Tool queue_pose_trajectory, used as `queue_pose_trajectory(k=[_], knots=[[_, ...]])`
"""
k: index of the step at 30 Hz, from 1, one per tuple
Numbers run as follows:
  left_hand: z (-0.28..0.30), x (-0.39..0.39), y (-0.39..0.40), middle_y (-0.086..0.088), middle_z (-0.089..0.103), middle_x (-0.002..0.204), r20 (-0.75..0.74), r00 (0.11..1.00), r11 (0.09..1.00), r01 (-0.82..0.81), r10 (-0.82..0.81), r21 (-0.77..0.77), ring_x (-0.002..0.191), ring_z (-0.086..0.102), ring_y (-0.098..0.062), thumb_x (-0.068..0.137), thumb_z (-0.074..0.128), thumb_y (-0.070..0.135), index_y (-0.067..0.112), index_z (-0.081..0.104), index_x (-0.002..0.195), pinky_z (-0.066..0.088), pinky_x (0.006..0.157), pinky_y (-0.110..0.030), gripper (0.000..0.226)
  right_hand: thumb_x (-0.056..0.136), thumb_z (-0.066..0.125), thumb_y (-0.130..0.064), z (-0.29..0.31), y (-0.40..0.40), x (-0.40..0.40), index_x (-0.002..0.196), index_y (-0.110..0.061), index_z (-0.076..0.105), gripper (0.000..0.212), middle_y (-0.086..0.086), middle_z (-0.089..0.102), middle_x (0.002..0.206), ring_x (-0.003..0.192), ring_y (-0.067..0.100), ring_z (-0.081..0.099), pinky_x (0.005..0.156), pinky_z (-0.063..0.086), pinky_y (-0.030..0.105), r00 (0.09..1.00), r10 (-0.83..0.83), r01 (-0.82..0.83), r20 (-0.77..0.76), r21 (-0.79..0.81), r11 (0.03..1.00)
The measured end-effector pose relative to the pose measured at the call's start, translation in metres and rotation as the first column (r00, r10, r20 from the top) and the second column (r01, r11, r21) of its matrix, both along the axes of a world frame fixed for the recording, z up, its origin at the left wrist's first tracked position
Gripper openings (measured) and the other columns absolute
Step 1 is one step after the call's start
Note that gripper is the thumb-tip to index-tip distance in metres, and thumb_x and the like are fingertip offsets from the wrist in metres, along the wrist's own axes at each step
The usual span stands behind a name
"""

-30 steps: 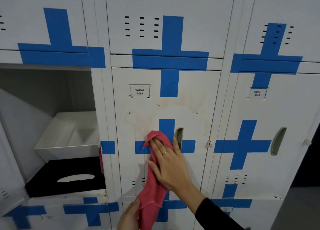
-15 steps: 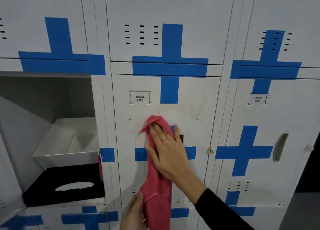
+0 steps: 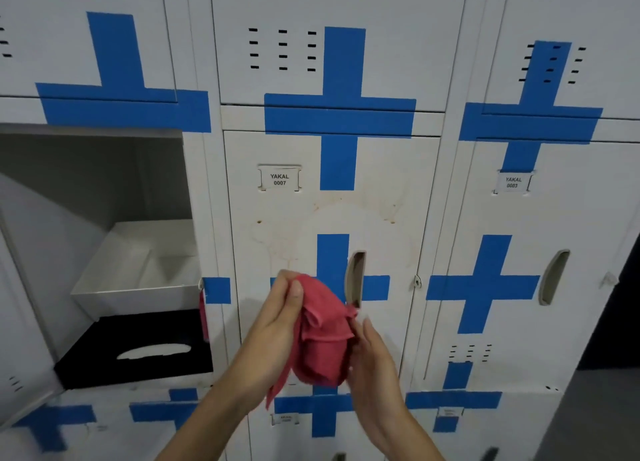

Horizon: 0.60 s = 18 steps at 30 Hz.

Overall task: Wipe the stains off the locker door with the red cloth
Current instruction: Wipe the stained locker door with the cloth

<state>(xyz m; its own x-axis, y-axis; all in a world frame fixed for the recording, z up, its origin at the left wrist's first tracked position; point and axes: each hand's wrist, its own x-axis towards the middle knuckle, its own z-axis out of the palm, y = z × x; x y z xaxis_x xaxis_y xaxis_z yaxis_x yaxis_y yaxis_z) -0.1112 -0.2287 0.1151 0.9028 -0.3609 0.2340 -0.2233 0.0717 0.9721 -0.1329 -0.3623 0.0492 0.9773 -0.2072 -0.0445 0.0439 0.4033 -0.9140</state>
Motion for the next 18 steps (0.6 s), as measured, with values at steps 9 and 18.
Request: queue_pose_trajectory(k=[9, 18], knots=[[-0.001, 0.024, -0.005, 0.023, 0.054, 0.108, 0.505, 0.845, 0.86, -0.381, 0.175, 0.34, 0.097, 0.055, 0.006, 0.087, 0.046, 0.051, 0.041, 0.055, 0.105, 0.049, 0.081, -0.021, 0.023, 0.093, 0.052, -0.048, 0.045, -0.018, -0.017, 0.124, -0.005, 0.061, 0.053, 0.024, 0.066, 0.116, 0.105, 0.035, 0.062, 0.095, 0.049, 0.047, 1.0, 0.004, 0.019, -0.029, 0.73, 0.684], [-0.006, 0.038, 0.042, 0.015, 0.022, 0.144, 0.557, 0.68, 0.721, -0.665, 0.477, 0.194, 0.126, 0.035, -0.006, 0.091, 0.042, 0.042, 0.046, 0.033, 0.133, 0.044, 0.101, -0.036, 0.043, 0.099, 0.041, -0.048, 0.145, -0.059, 0.056, 0.145, -0.038, 0.035, 0.047, 0.002, 0.034, 0.155, 0.138, 0.01, 0.036, 0.112, 0.038, 0.036, 0.26, -0.665, 0.895, 0.7, 0.084, 0.438]])
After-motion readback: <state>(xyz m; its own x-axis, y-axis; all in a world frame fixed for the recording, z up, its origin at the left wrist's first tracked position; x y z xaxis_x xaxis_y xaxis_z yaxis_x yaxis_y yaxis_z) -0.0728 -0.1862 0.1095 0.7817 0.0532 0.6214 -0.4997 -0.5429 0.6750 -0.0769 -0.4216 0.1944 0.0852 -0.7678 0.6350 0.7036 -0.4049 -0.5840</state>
